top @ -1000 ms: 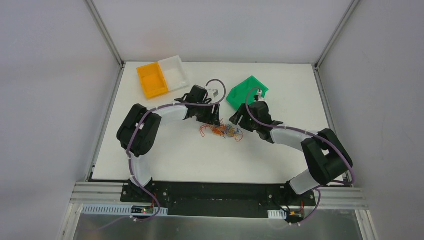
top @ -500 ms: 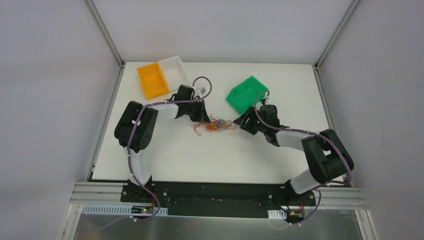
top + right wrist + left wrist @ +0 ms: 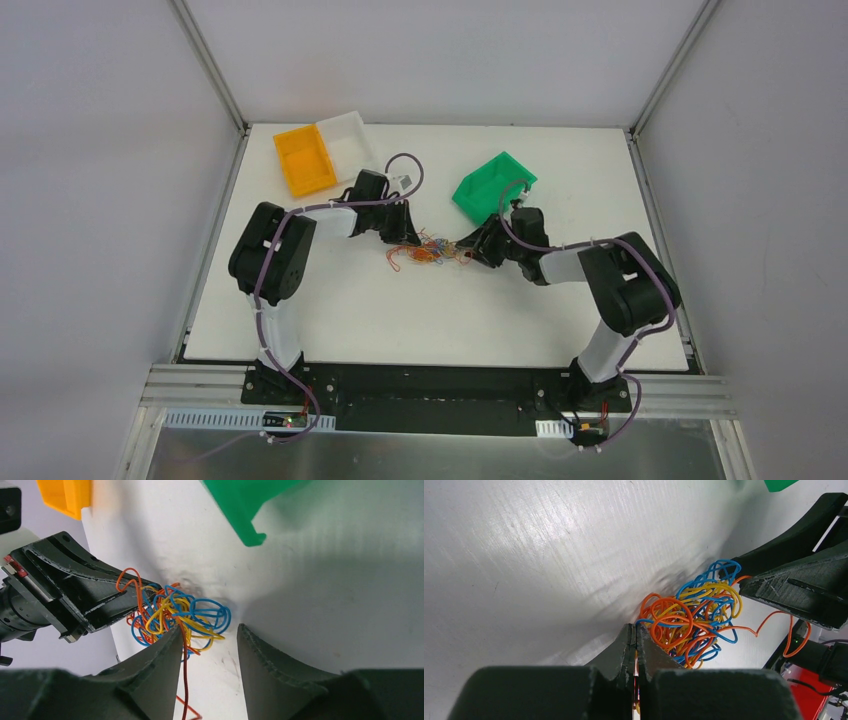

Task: Untangle the cables
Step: Untie the cable.

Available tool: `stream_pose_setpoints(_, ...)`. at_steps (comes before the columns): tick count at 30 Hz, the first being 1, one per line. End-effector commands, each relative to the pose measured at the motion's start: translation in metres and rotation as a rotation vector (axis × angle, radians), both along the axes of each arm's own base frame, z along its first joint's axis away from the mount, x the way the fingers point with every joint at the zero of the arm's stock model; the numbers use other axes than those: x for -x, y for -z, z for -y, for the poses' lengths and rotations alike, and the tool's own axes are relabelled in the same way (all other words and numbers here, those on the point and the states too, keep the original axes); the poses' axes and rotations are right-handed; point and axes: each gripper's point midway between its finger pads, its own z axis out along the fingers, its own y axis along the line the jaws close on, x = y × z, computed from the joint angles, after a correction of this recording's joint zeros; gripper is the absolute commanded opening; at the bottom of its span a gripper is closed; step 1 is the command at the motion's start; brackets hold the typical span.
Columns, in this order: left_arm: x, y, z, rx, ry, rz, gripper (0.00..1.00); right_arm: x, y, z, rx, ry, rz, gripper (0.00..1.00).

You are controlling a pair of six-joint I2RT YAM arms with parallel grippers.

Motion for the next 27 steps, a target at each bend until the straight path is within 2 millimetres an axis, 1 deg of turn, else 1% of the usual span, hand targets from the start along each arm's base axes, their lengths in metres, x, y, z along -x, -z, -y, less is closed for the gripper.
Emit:
stream_pose_setpoints(1,-0.001,-0.016,0.011,0.031,0.03,0.022,0.0,-0.007,-0.009,-0.021,-0.026,-0.043,0.025,0.47)
stream_pose_setpoints(4,0.002,-0.018,0.014,0.041,0.05,0.026,0.0,-0.006,-0.006,-0.033,0.0,-0.073,0.028,0.41)
stream_pose_setpoints(5,0.002,-0.019,0.015,0.044,0.053,0.025,0.0,-0.007,-0.006,-0.035,0.007,-0.078,0.028,0.33)
stream_pose_setpoints(7,0.001,-0.02,0.014,0.039,0.044,0.029,0.0,-0.009,-0.007,-0.036,0.013,-0.074,0.033,0.11)
stream_pose_setpoints(8,0.0,-0.02,0.011,0.029,0.032,0.031,0.0,-0.01,-0.008,-0.032,0.024,-0.056,0.04,0.02)
stream_pose_setpoints(9,-0.003,-0.019,0.006,0.013,0.008,0.036,0.0,-0.01,-0.008,-0.027,0.041,-0.033,0.051,0.0)
stream_pose_setpoints(11,-0.008,-0.019,-0.008,-0.018,-0.059,0.048,0.0,-0.013,-0.011,-0.009,0.086,0.035,0.076,0.0)
stream_pose_setpoints(13,-0.013,-0.021,-0.028,-0.029,-0.148,0.063,0.0,-0.016,-0.016,0.015,0.13,0.13,0.099,0.0)
stream_pose_setpoints(15,-0.018,-0.026,-0.049,-0.022,-0.237,0.094,0.0,-0.02,-0.017,0.047,0.168,0.252,0.097,0.0)
stream_pose_setpoints(17,-0.021,-0.03,-0.067,-0.034,-0.317,0.123,0.0,-0.024,-0.018,0.085,0.204,0.394,0.093,0.0)
stream_pose_setpoints(19,-0.022,-0.032,-0.083,-0.076,-0.389,0.152,0.0,-0.022,-0.02,0.115,0.23,0.509,0.092,0.0)
stream_pose_setpoints(21,-0.022,-0.034,-0.098,-0.115,-0.449,0.178,0.0,-0.016,-0.024,0.139,0.262,0.608,0.096,0.0)
stream_pose_setpoints(23,-0.022,-0.038,-0.111,-0.153,-0.506,0.206,0.0,-0.01,-0.028,0.159,0.294,0.69,0.11,0.0)
stream_pose_setpoints(24,-0.021,-0.038,-0.121,-0.184,-0.55,0.221,0.0,-0.009,-0.032,0.168,0.313,0.732,0.125,0.0)
stream_pose_setpoints(25,-0.02,-0.04,-0.127,-0.2,-0.577,0.234,0.0,-0.007,-0.036,0.173,0.316,0.751,0.136,0.0)
stream_pose_setpoints(27,-0.018,-0.047,-0.133,-0.206,-0.594,0.27,0.0,-0.007,-0.044,0.172,0.314,0.737,0.164,0.0)
